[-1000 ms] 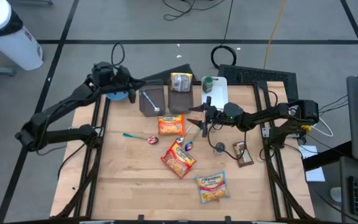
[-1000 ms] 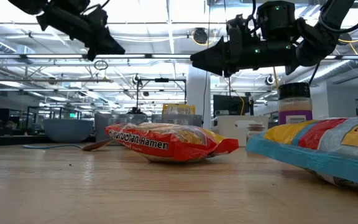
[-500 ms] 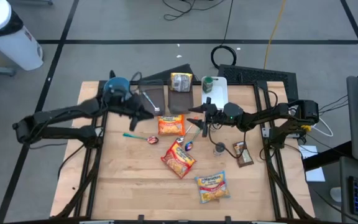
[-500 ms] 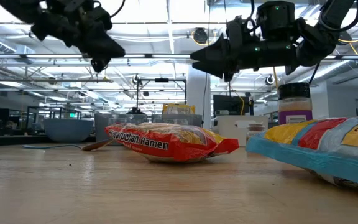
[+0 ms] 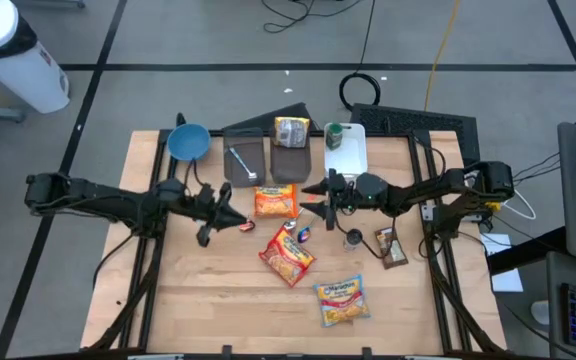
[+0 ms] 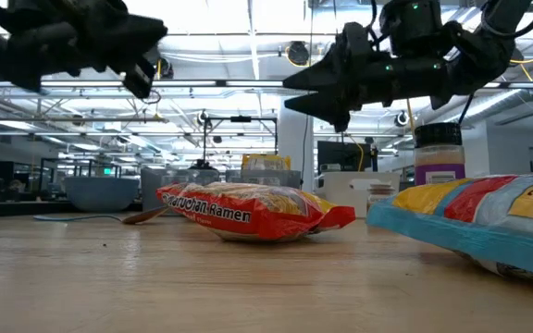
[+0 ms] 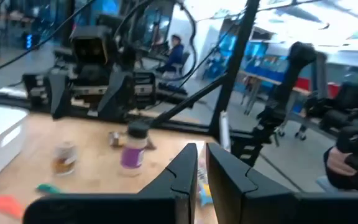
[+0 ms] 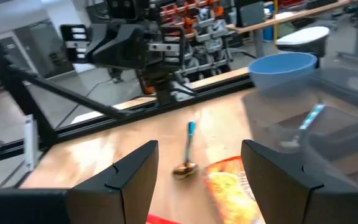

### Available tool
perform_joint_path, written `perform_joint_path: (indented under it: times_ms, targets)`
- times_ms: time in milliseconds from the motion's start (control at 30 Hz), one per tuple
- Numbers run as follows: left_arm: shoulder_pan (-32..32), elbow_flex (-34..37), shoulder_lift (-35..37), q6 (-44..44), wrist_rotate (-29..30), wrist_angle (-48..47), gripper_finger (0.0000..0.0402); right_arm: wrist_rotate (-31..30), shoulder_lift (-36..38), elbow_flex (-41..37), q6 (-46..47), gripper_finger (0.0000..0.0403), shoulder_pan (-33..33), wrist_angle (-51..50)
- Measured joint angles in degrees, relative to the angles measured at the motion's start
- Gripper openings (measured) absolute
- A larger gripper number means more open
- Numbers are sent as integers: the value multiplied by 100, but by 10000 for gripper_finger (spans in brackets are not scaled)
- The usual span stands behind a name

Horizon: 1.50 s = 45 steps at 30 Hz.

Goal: Pick & Place Food Item
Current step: Put the purple seasoning bottle into the white bin

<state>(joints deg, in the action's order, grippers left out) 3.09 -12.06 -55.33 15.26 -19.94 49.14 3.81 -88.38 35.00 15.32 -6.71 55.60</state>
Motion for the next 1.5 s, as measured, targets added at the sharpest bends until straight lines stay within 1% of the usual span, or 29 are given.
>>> perform_joint_path:
  times_ms: [167,267,467,533,600,700,867,967,1067,1133,1300,1433,1500]
  targets:
    - [-580,25,-2,-132,302,129,37,-391,0,0,-170,224,460,151]
    - [-850,25,0,-348,390,207,37,-381,0,0,-366,224,744,405]
    - [-1246,25,-51,-509,861,208,37,-442,0,0,-1032,224,1398,993]
    - [-1342,25,-52,-507,957,208,37,-806,0,0,-1250,224,1624,998]
    - [-1408,25,-52,-509,1004,211,37,-1371,75,-2,-1501,224,1866,851]
    - [-1484,25,-52,-507,1011,207,37,-2310,358,32,-1971,224,2269,341]
    - [-1541,25,-52,-531,1053,204,37,-4221,1160,28,-2546,224,3009,-855]
    - [-1543,25,-52,-657,1245,206,37,-5169,1654,28,-2562,224,3345,-1549]
    - [-1540,25,-52,-757,1554,206,37,-5880,2150,28,-2216,224,3532,-2200]
    - [-1539,25,-52,-806,1760,206,37,-6093,2452,28,-1940,224,3579,-2690]
    - [-1539,25,-52,-1038,2045,206,37,-6077,2937,28,-1149,226,3486,-3961]
    - [-1475,25,-52,-1281,2050,206,37,-6045,3047,28,-565,245,3283,-4864]
    - [-1384,25,-52,-1377,2060,206,37,-5789,3052,28,-402,261,3130,-5184]
